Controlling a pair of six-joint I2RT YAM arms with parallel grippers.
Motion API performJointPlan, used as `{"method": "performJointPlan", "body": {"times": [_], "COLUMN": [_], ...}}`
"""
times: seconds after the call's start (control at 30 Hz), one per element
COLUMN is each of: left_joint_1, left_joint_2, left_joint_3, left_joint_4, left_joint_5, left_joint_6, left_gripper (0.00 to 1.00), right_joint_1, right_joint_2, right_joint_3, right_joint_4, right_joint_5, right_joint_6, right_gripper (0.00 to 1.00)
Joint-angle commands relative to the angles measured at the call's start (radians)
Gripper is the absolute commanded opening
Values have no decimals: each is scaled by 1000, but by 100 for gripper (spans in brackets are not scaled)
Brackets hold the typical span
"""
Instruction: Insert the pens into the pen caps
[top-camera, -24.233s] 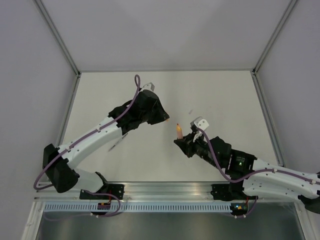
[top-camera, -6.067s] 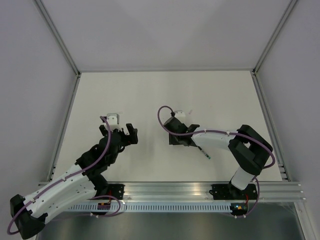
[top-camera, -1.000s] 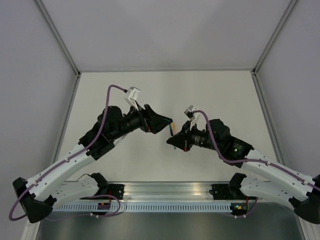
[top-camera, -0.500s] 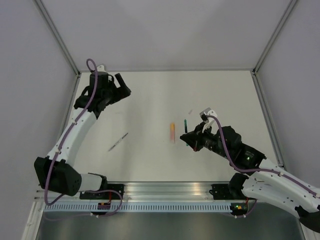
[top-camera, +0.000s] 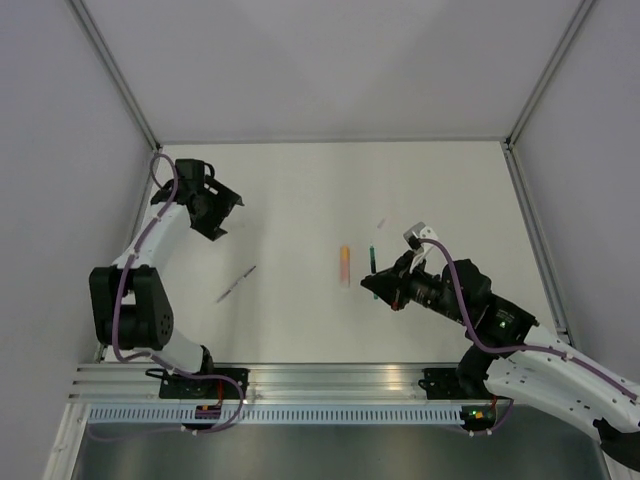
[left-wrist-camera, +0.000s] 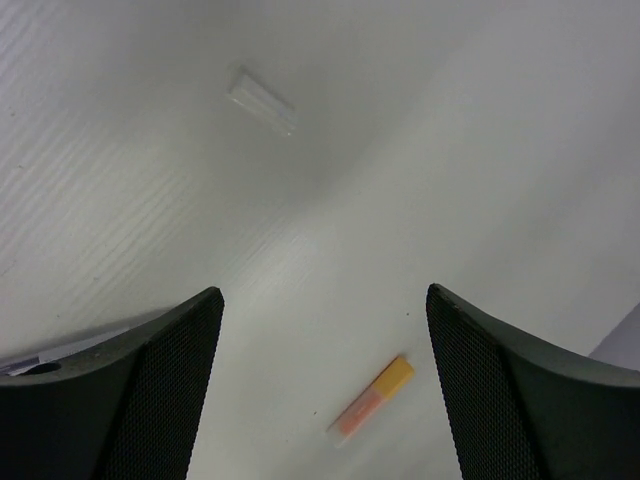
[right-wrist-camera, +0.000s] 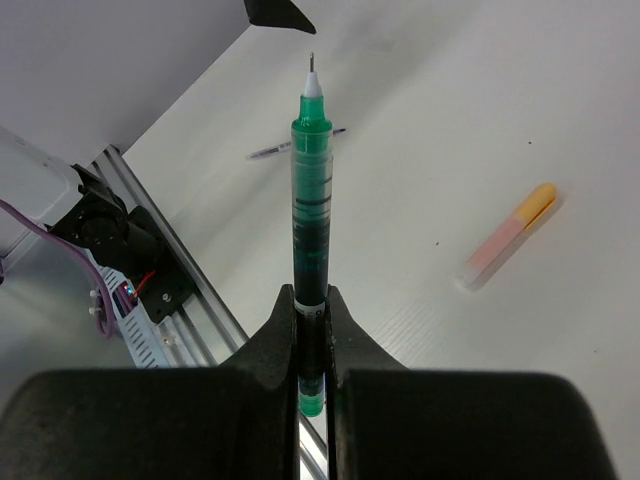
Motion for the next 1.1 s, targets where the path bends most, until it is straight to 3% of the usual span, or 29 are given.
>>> {"method": "performJointPlan", "body": {"times": [0.0, 0.13, 0.27, 0.5, 0.8, 1.07], "left_joint_1": [-2, -2, -2, -3, -23, -55], "left_joint_2": [112, 212, 278, 367, 471, 542], "left_joint_3": [70, 106, 124, 198, 305, 347], "left_joint_4": [-53, -141, -102, -29, -128, -132], "left_joint_5": [24, -93, -110, -156, -317, -294], "left_joint_6": [-170, -253, -255, -211, -186, -131], "left_gripper": [87, 79, 73, 73, 67, 64], "right_joint_1": [1, 1, 1, 1, 1, 3], "right_joint_2": [-19, -16, -22, -6, -9, -6], "right_joint_3": [-9, -5, -3, -9, -9, -8], "right_joint_4": [39, 35, 33, 46, 47, 49], "right_joint_5": [-9, -21, -25, -45, -64, -70], "right_joint_6": [12, 12, 12, 17, 18, 18], "right_gripper": [0, 0, 0, 0, 0, 0]}}
